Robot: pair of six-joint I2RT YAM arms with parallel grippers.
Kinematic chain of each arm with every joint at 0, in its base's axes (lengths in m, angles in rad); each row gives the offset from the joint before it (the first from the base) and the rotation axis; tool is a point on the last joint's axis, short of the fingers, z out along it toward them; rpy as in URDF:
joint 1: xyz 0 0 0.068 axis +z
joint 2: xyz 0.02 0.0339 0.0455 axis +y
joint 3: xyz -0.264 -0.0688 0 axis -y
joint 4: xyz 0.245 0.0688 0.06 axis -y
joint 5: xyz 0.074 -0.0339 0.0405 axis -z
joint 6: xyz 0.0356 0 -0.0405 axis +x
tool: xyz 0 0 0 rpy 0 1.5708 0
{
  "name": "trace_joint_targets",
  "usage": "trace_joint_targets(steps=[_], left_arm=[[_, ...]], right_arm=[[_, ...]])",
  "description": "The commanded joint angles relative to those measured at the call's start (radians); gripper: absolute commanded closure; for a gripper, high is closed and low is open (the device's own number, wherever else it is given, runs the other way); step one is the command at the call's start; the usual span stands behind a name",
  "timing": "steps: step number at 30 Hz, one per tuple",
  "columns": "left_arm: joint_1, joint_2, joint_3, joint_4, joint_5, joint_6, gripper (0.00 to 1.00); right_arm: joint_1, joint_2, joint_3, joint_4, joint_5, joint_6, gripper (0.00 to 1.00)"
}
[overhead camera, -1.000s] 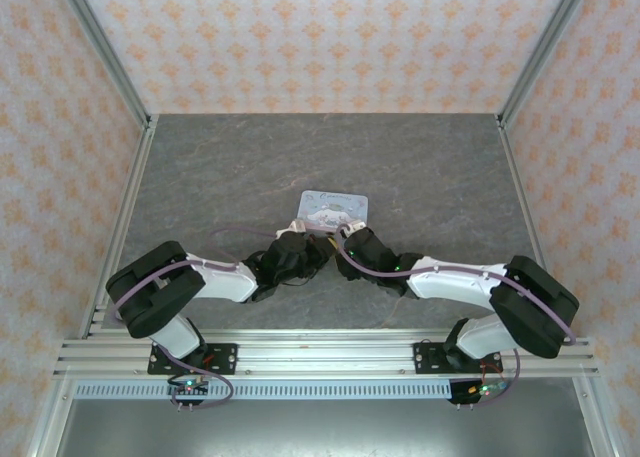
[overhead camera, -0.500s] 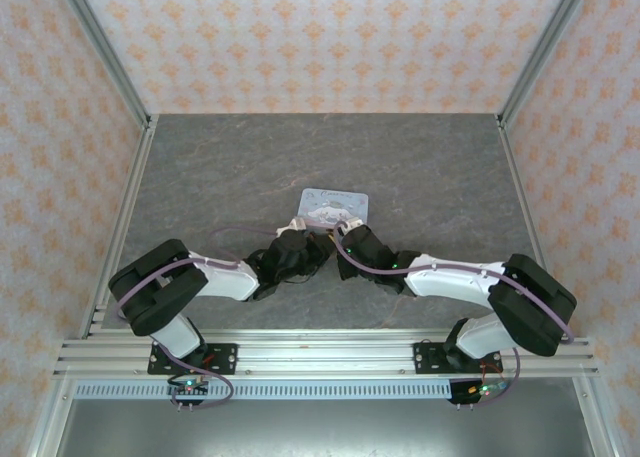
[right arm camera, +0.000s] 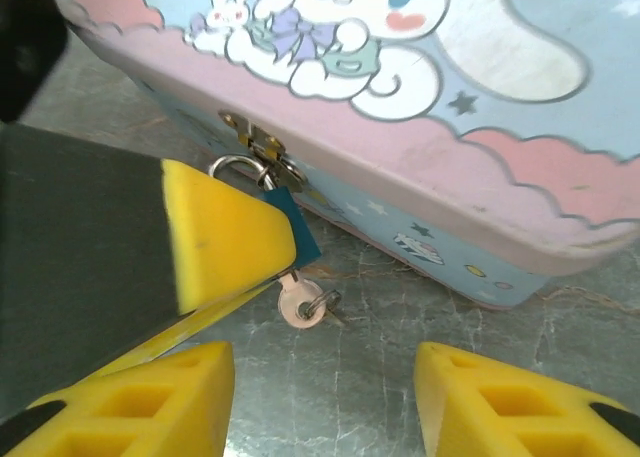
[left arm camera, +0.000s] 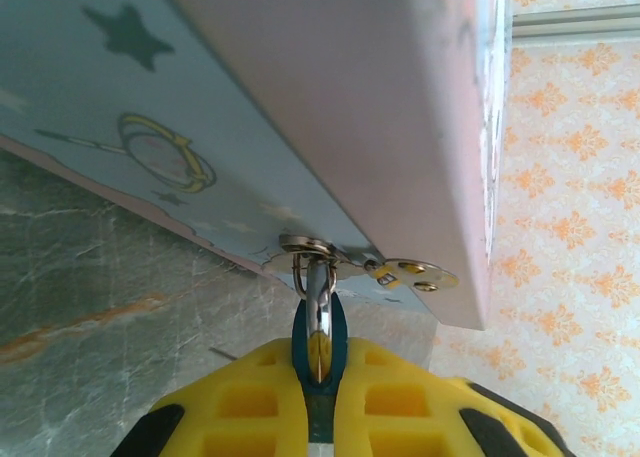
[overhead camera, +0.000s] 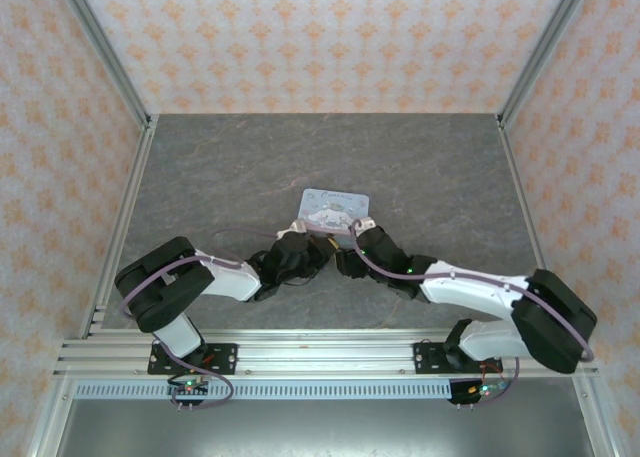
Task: Unlock the padlock with the key
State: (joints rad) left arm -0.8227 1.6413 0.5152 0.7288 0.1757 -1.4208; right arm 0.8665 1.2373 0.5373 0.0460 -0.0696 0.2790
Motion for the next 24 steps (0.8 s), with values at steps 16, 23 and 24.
trace_joint_targets(steps=[16,23,24], left_arm=[[-0.003,-0.004,0.013,-0.180,-0.010,0.156,1.00],[-0.003,-0.035,0.006,-0.230,-0.013,0.204,0.94],[-0.003,-0.040,0.005,-0.235,-0.015,0.208,0.92]], right_arm=[[-0.057,0.019,-0.038,0.208,-0.173,0.337,0.31],[-0.057,0.130,-0.011,0.273,-0.159,0.365,0.31],[-0.059,0.145,-0.003,0.276,-0.154,0.367,0.31]])
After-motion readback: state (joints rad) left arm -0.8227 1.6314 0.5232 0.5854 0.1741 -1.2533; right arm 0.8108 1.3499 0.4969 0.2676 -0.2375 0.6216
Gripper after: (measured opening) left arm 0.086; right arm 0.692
